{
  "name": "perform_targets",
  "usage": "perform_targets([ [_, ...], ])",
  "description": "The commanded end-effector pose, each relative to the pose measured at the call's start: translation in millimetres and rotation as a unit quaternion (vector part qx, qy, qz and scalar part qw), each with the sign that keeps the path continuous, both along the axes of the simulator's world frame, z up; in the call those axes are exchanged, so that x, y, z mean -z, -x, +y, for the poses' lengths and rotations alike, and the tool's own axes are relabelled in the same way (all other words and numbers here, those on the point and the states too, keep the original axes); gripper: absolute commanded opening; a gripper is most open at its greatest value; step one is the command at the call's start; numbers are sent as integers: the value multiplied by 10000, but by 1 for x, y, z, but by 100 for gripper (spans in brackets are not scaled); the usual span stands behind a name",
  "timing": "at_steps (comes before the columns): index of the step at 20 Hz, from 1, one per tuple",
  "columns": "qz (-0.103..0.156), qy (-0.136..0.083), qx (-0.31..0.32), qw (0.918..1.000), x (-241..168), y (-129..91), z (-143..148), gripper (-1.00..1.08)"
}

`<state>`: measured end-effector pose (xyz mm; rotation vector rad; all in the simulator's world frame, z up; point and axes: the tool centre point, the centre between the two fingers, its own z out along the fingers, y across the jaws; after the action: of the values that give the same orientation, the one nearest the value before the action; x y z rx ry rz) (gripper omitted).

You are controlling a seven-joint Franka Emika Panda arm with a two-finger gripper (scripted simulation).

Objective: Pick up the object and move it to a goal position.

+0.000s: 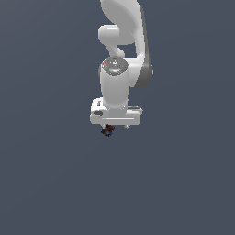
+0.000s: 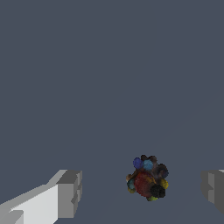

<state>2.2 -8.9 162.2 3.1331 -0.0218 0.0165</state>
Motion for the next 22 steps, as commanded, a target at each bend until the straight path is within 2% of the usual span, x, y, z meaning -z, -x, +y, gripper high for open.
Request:
perform_targets([
  [1, 0, 0, 0, 10000, 0, 0, 0, 100],
  [13, -107, -59, -213, 9997, -14, -8, 8, 100],
  [22, -70, -73, 191, 9998, 9, 8, -4, 100],
])
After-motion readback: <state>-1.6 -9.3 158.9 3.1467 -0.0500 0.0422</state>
